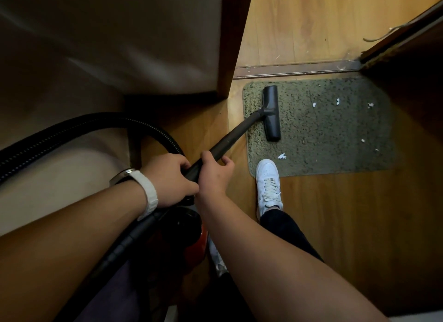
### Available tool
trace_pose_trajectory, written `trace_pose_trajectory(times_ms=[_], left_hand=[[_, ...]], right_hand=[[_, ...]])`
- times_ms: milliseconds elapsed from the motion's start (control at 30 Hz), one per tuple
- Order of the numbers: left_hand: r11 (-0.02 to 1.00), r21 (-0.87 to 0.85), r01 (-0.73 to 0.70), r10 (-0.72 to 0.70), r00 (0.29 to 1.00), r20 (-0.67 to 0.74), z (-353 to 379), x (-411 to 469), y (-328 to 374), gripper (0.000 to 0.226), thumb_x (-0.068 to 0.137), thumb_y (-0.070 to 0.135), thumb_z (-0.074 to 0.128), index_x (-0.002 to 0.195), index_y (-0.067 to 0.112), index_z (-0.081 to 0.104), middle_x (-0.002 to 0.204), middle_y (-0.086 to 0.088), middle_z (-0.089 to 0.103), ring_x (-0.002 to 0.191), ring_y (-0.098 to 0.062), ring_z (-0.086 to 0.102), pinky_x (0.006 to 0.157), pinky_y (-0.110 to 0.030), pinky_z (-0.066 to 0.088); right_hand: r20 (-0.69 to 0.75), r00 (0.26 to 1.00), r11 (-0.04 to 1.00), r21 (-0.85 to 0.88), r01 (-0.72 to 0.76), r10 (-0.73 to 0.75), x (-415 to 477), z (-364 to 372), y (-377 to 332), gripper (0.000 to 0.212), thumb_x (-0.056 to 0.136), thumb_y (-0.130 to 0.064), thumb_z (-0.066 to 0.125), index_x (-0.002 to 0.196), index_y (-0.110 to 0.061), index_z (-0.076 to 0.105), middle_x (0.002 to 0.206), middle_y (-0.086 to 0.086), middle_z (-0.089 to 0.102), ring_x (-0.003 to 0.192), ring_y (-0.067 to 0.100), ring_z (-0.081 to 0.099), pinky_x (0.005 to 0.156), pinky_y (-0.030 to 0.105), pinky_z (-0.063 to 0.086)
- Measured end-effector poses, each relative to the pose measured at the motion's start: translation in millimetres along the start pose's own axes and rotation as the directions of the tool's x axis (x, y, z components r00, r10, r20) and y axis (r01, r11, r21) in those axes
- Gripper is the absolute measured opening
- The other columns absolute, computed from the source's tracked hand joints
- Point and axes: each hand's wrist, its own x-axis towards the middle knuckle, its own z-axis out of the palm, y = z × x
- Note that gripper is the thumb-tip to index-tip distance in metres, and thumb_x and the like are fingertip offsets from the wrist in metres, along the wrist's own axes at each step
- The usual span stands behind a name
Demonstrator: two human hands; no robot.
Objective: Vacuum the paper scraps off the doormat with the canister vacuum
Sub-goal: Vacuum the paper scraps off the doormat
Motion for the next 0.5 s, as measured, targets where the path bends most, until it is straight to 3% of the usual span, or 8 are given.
trace_pose_trajectory(times_ms=[133,333,500], left_hand=[[0.999,0.038,0.012,-0.012,1.000,-0.003,-4,-1,-3,0.033,0.068,0.027,0.076,0.100,0.023,0.067,0.078,0.003,0.066,0.068,-0.012,0.062,0.059,-0.026,0.051],[0.999,0.004,0.050,-0.050,0.998,0.027,-13,-6,-13,0.032,0.065,0.030,0.077,0.094,0.033,0.064,0.074,0.004,0.069,0.065,-0.013,0.065,0.059,-0.028,0.053],[0.998,0.004,0.058,-0.058,0.998,0.014,-12,-4,-8,0.033,0.063,0.031,0.078,0.092,0.033,0.064,0.075,0.003,0.068,0.069,-0.014,0.064,0.065,-0.032,0.056]], right_hand=[[0.011,1.000,0.998,-0.059,0.006,-0.005,-4,2,-1,0.054,0.088,-0.023,0.067,0.134,-0.023,0.037,0.105,0.006,0.065,0.088,0.024,0.069,0.065,0.029,0.055],[0.041,0.999,0.994,-0.107,-0.016,0.021,-13,8,0,0.054,0.089,-0.026,0.067,0.133,-0.024,0.037,0.106,0.003,0.063,0.091,0.022,0.069,0.078,0.035,0.060],[0.042,0.999,0.993,-0.120,-0.015,0.020,-13,4,-9,0.053,0.090,-0.026,0.066,0.134,-0.022,0.037,0.104,0.002,0.062,0.085,0.017,0.066,0.060,0.024,0.051]])
